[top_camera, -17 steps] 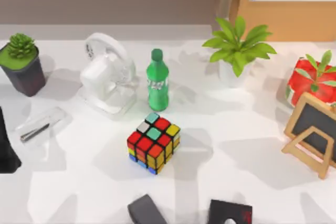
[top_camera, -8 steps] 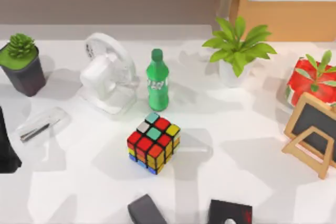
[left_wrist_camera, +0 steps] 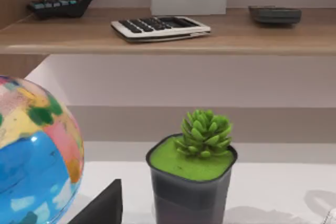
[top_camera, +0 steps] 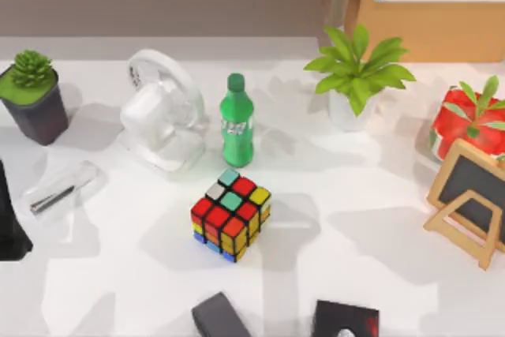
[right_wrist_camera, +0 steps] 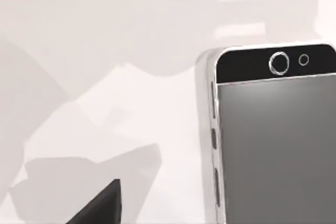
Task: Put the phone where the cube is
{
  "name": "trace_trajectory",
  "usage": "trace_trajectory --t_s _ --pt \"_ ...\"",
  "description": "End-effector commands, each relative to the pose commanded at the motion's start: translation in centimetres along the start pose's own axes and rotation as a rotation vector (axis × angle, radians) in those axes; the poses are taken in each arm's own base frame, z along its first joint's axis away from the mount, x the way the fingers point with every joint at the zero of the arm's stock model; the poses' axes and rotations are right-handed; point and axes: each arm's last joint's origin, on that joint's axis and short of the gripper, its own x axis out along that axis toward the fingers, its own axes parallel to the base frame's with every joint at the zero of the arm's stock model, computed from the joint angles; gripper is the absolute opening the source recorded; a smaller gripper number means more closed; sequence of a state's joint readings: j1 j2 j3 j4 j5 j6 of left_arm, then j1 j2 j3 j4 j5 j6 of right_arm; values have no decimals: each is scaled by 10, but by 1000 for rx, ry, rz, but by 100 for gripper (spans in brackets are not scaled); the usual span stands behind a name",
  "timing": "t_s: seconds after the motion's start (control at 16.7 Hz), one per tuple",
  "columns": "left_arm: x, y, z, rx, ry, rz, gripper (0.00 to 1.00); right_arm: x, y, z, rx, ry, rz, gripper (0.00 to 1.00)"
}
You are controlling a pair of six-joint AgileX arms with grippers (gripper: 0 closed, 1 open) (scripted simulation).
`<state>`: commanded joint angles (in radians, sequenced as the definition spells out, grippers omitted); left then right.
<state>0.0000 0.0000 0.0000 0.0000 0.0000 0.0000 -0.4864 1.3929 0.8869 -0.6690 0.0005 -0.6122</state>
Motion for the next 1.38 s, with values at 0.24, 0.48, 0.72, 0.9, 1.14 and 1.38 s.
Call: trace_trajectory --t_s 0.24,0.48,0.72,0.9,1.14,1.38 --pt "0 0 0 0 0 0 100 44 -42 6 -30 209 134 100" --pt "0 0 0 0 0 0 100 71 -66 3 -43 306 223 100" --pt "0 0 0 0 0 0 100 75 -69 2 -45 318 236 100" --pt "0 0 0 0 0 0 100 76 -67 2 -47 317 236 100" --pt "0 0 0 0 0 0 100 100 -64 -6 -45 314 232 100" --pt "0 0 0 0 0 0 100 112 -60 -11 -45 318 236 100"
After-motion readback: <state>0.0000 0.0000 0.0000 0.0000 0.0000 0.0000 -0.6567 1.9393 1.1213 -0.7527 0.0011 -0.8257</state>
